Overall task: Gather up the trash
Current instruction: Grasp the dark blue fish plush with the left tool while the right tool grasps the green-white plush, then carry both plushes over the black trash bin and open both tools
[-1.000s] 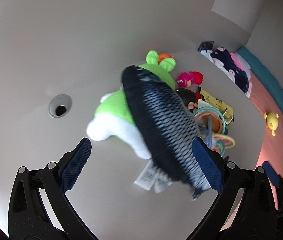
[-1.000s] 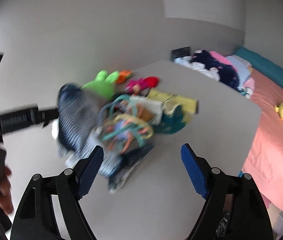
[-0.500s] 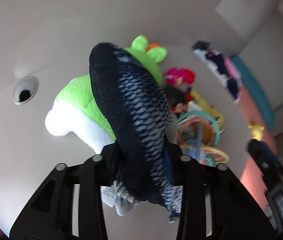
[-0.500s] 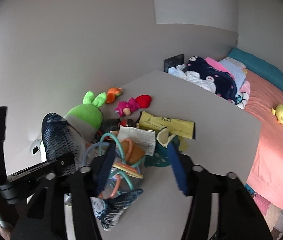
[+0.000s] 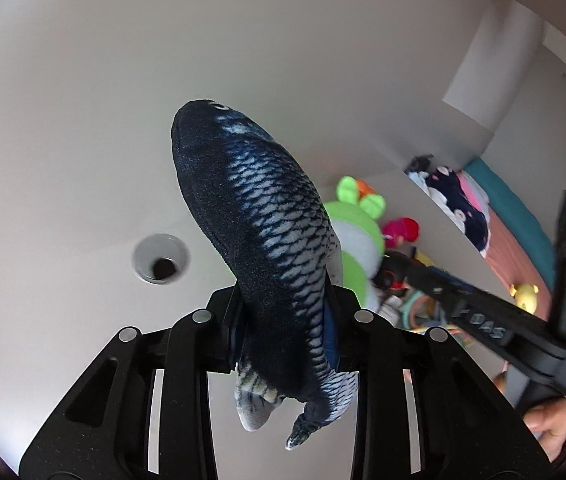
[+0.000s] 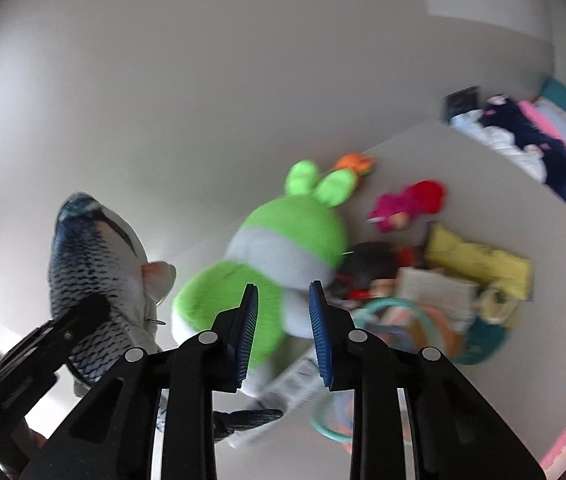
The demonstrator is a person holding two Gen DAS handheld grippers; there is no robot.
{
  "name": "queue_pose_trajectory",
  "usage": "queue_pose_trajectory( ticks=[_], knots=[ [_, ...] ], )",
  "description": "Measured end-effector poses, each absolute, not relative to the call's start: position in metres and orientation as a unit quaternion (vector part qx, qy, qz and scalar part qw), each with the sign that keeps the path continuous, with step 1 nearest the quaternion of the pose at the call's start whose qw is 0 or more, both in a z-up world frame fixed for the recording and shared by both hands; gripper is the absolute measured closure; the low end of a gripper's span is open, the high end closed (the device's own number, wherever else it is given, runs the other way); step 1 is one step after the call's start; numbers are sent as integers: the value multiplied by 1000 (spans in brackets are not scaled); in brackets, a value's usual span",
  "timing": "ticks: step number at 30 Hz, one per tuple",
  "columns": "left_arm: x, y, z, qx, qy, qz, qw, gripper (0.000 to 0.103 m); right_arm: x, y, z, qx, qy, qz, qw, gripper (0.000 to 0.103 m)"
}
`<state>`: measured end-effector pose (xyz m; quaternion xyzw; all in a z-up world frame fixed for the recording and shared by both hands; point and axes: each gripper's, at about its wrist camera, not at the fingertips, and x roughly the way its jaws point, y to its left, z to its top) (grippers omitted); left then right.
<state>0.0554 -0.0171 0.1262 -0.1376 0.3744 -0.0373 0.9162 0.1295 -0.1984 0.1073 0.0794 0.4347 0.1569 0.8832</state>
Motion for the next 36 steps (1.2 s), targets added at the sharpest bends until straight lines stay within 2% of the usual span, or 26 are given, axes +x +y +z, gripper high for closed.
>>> queue_pose_trajectory(
  ticks=[4, 5, 7, 8, 10, 11, 12, 13, 15, 18, 28, 36],
  knots=[
    [54, 3, 129, -144, 365, -20, 920, 73, 139, -171, 92, 77, 457, 177, 868, 75],
    [54, 8, 129, -147, 364, -14, 920, 73, 140, -167, 89, 77, 462, 178, 865, 71],
    [54, 16, 128, -153, 363, -8, 919, 73, 144, -154, 80, 64, 471, 166, 864, 47],
    [55, 16, 127, -155, 363, -6, 919, 73, 146, -149, 77, 53, 472, 158, 866, 32],
    [55, 17, 126, -155, 363, -2, 919, 73, 149, -140, 68, 27, 472, 136, 871, 28],
    [52, 20, 126, -158, 363, -3, 918, 73, 150, -138, 64, 22, 474, 137, 869, 28],
    [52, 20, 126, -160, 363, -4, 918, 73, 150, -137, 61, 21, 478, 139, 867, 50],
    [53, 20, 126, -157, 362, -4, 919, 73, 150, -136, 59, 22, 480, 135, 866, 63],
    [51, 18, 127, -156, 363, -5, 919, 73, 146, -137, 67, 31, 472, 142, 870, 76],
    [45, 13, 134, -152, 356, -12, 922, 73, 132, -144, 92, 29, 446, 151, 882, 81],
    [2, -11, 181, -132, 306, -44, 942, 73, 73, -189, 173, 51, 349, 129, 927, 81],
    [-37, -79, 204, -99, 286, -109, 947, 73, -2, -260, 202, 76, 311, 90, 943, 79]
  ],
)
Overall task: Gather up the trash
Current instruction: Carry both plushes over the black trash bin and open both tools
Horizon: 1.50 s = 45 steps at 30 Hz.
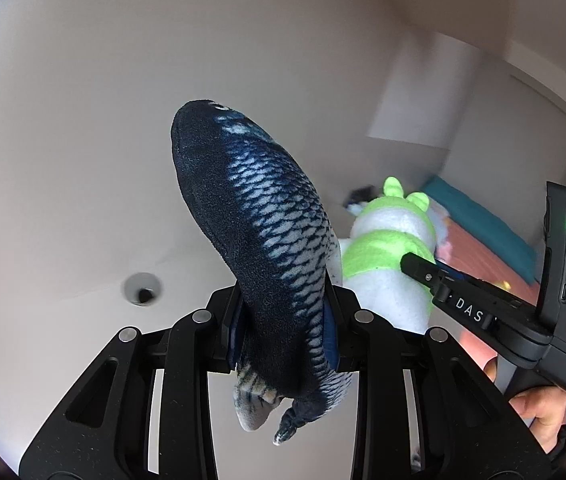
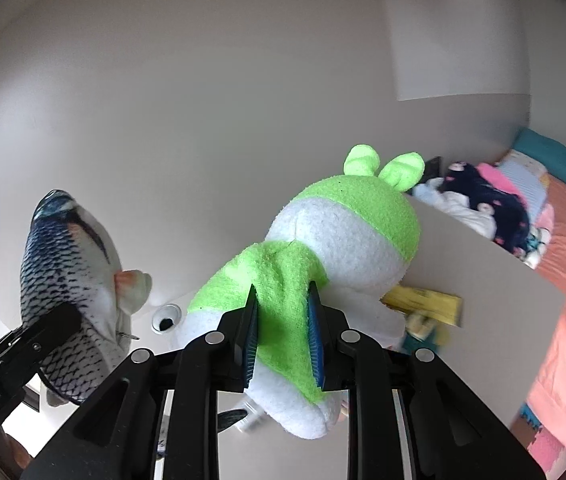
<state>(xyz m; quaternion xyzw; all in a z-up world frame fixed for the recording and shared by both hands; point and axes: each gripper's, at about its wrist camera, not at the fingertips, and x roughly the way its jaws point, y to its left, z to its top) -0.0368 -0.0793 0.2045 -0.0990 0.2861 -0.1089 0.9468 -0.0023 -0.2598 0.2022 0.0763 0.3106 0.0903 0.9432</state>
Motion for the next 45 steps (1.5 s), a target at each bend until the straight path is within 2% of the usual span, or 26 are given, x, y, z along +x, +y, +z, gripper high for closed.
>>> queue_pose_trajectory(
  ticks=[11, 23, 37, 40, 41, 42, 43, 45],
  knots=[
    [-101, -214, 177, -37, 310, -236, 920, 72, -103, -378, 180, 119, 284, -20, 951, 78],
    [-162, -352, 130, 30, 349, -371, 860, 72, -226, -493, 132, 165, 282, -155, 932, 78],
    [-216, -468, 19, 129, 439, -476, 751, 71, -331, -607, 13, 233, 343, -289, 863, 77],
    [-228, -491, -7, 153, 458, -486, 729, 68, -342, -626, -12, 253, 359, -302, 846, 77],
    [-229, -496, -16, 158, 463, -489, 722, 63, -346, -631, -20, 256, 366, -304, 841, 73],
    [-232, -500, -18, 162, 469, -492, 715, 39, -345, -635, -27, 255, 376, -307, 837, 62],
    [-232, -505, -27, 163, 476, -497, 707, 4, -344, -639, -35, 248, 384, -321, 829, 55],
    [-241, -509, -32, 170, 475, -481, 717, 6, -350, -642, -40, 234, 381, -362, 818, 26]
  ],
)
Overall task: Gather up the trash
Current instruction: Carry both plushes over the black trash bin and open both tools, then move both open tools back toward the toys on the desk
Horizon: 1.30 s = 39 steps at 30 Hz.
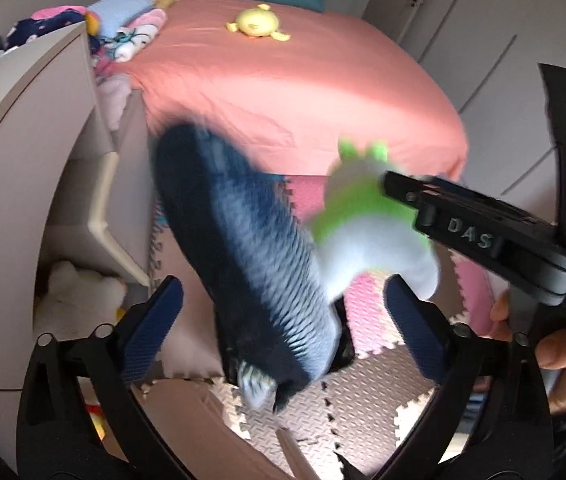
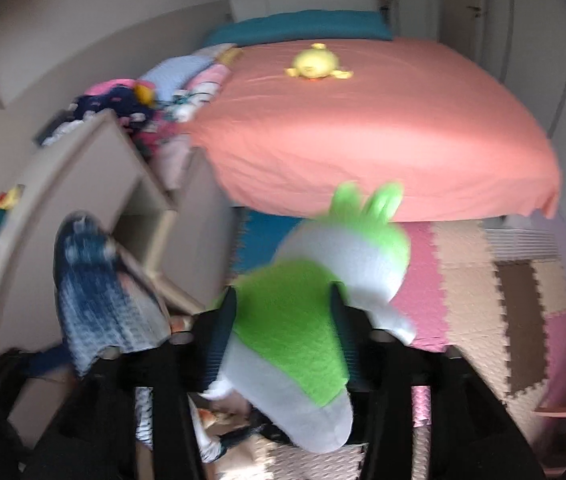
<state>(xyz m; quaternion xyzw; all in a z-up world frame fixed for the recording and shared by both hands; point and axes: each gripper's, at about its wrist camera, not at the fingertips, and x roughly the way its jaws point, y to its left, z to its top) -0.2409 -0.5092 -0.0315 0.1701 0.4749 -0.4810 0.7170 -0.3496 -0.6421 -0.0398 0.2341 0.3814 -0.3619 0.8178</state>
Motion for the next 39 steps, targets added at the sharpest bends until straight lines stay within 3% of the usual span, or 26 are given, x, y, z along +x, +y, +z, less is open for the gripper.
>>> queue_pose_trajectory(
  ticks=[2, 14, 25, 39],
  knots=[
    [-238, -513, -41, 173, 490, -473, 711, 6, -357, -647, -43, 229, 370, -392, 811, 21],
    [-220, -502, -48, 162, 513, -448, 714, 6, -349, -647, -41, 246, 367, -374, 816, 20],
    [-182, -450, 8, 129, 473, -430, 758, 6, -290, -595, 15, 211, 341, -300, 865, 20],
    [-81, -299, 79, 95, 423, -303, 849, 6, -151, -465, 92, 130, 325, -123, 929, 19]
  ],
)
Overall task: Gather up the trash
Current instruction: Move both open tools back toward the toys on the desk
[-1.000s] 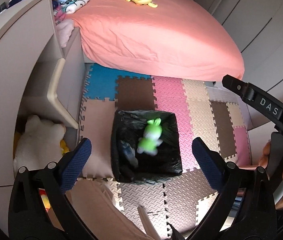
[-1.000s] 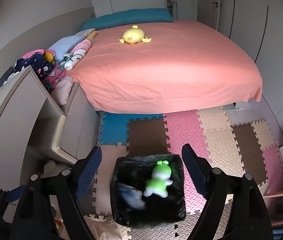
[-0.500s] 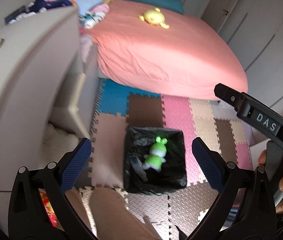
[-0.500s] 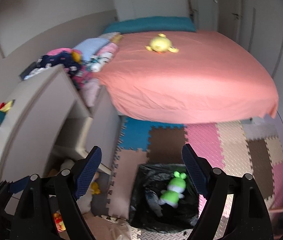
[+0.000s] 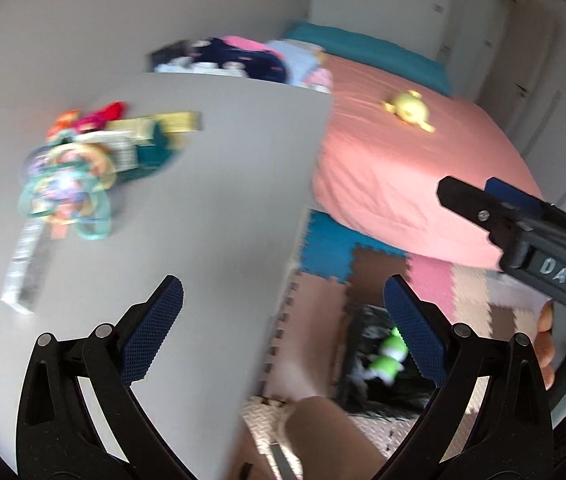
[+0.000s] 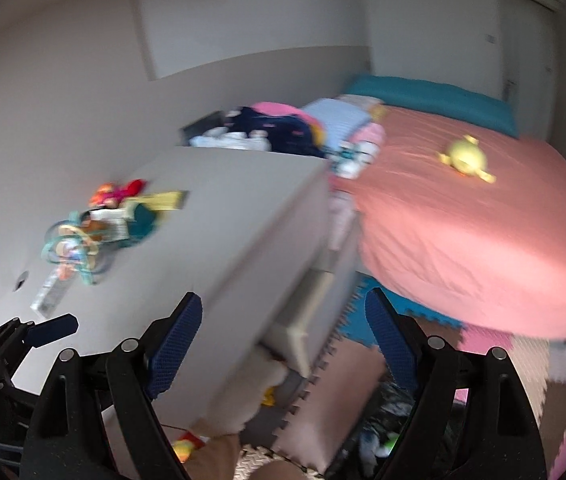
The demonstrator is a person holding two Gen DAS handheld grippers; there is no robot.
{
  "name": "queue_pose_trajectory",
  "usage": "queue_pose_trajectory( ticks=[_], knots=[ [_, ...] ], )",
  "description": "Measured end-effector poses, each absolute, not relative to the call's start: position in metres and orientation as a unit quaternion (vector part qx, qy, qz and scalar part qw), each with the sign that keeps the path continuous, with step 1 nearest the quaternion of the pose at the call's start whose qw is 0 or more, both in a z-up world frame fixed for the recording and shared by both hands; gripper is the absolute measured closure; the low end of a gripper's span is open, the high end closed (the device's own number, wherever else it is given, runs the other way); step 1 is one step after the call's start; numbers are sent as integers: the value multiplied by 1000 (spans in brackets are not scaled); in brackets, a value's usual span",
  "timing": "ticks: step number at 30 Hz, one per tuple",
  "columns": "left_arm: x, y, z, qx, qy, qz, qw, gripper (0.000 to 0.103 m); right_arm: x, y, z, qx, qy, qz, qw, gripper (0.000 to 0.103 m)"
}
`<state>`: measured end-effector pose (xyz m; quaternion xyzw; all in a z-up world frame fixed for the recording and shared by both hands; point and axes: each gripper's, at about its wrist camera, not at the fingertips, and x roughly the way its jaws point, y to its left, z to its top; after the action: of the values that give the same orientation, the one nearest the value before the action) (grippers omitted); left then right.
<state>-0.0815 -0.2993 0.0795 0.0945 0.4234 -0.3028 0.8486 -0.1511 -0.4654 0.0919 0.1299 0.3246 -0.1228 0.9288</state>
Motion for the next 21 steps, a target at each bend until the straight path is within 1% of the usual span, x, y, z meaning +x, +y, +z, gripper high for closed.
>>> queue_pose_trajectory(
  ticks=[7, 12, 19, 20, 21],
  knots=[
    [-44, -221, 75, 81, 426, -226, 872, 6, -79, -396, 103, 137, 330, -16, 934, 19],
    [-18, -168, 67, 51, 431, -179, 883, 6, -39, -357, 106, 149, 343, 40, 926, 19],
    [12, -132, 54, 27, 441, -147, 885, 6, 15, -326, 103, 167, 365, 66, 913, 19],
    [15, -127, 52, 25, 443, -145, 884, 6, 23, -323, 103, 170, 370, 69, 911, 20],
    [17, -124, 51, 23, 444, -144, 884, 6, 27, -321, 102, 173, 373, 70, 909, 23]
  ],
)
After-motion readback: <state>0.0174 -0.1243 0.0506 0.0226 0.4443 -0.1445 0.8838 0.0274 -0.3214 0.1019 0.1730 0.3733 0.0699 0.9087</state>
